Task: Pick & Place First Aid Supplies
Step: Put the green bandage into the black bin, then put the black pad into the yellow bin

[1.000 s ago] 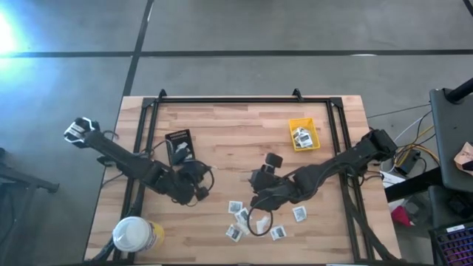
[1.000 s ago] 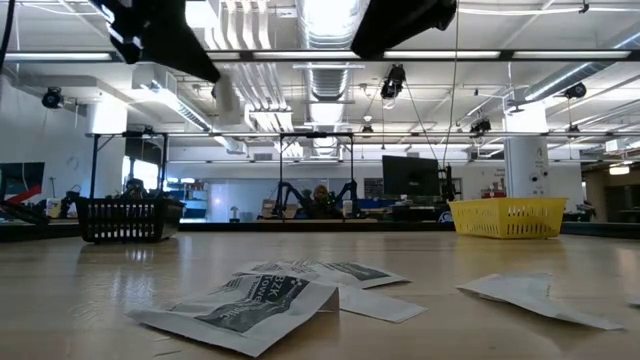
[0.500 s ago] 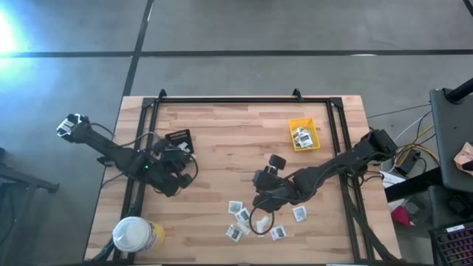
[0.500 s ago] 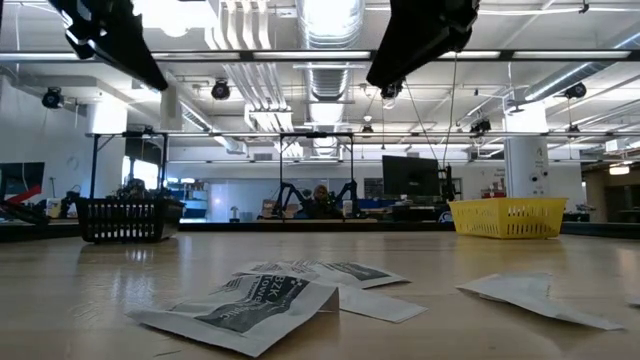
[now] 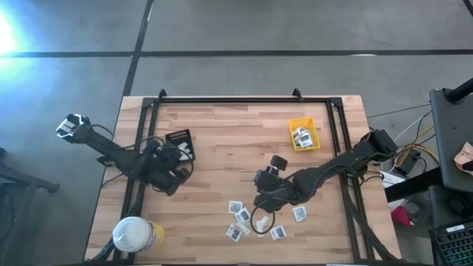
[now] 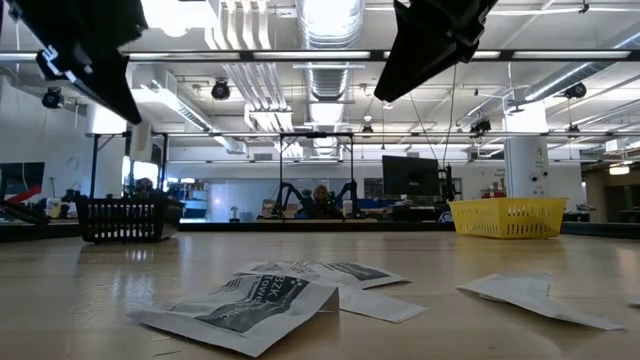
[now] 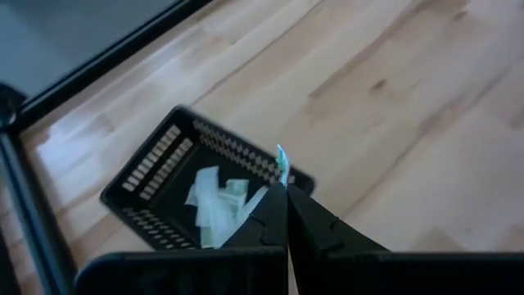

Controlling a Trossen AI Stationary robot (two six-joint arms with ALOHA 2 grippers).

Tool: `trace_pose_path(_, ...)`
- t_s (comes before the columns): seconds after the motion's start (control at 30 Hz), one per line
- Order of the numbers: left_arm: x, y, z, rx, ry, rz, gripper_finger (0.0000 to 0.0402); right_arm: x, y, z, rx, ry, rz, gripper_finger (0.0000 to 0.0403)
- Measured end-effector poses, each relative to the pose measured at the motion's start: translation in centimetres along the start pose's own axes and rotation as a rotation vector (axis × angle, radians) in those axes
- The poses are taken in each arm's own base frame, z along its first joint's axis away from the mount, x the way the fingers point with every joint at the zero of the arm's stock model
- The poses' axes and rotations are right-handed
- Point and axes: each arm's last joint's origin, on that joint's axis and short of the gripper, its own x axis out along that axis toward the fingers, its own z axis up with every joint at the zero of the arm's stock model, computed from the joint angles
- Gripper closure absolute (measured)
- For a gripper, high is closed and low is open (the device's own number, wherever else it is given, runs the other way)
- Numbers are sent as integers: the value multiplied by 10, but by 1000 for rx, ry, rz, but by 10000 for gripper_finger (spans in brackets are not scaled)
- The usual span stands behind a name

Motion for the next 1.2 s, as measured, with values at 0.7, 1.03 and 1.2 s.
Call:
trace_pose_path(0.7, 48, 20, -25, -79, 25, 173, 391, -1, 2, -1, 17, 11, 26, 270)
trace_pose_path(1.03, 49, 25, -20, -36, 31, 198, 307, -1, 4, -2, 18, 47, 74, 273)
trace_pose_path(1.2, 40, 23, -10, 26, 29, 178, 275, -2, 5, -3, 51, 82, 115, 282)
